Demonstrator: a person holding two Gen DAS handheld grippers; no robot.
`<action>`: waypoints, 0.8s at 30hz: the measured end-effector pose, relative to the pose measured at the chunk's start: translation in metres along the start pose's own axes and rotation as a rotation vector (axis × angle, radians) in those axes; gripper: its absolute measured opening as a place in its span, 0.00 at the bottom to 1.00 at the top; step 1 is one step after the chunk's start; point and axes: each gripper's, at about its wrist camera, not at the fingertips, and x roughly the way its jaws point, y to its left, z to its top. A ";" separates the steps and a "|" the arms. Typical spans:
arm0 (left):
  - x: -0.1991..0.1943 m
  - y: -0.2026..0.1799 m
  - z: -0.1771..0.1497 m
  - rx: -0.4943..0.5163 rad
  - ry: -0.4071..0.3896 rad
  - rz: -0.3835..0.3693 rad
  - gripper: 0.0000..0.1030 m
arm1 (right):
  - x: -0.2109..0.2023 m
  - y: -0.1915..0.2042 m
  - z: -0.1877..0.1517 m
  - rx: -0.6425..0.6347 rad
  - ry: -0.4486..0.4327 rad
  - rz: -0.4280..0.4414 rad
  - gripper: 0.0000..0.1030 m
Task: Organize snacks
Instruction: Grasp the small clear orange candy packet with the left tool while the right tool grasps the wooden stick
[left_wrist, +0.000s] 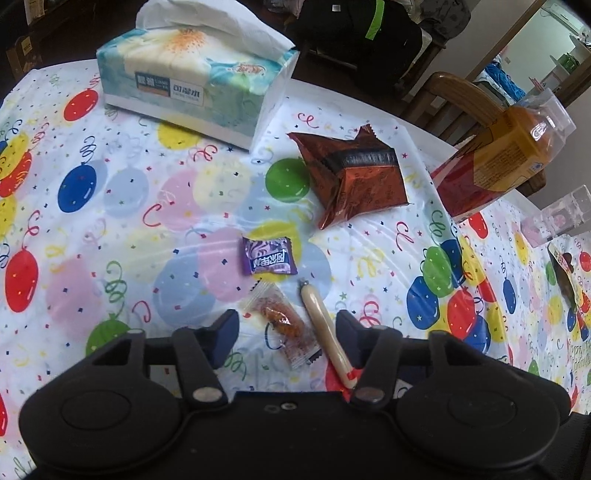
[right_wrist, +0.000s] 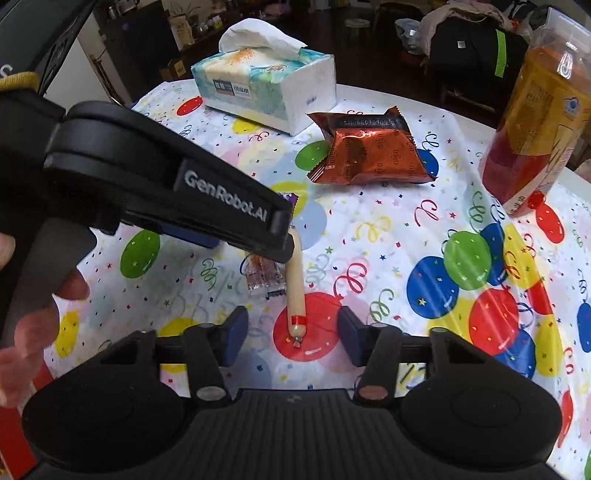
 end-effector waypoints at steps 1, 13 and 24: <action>0.001 0.000 0.000 0.000 0.000 -0.001 0.46 | 0.002 0.000 0.001 0.000 -0.001 0.001 0.43; 0.012 -0.001 0.000 0.002 0.003 -0.018 0.16 | 0.014 0.008 0.007 -0.012 -0.003 -0.023 0.16; 0.003 0.004 -0.005 0.026 0.010 -0.037 0.09 | 0.005 0.001 0.001 0.055 -0.005 -0.034 0.10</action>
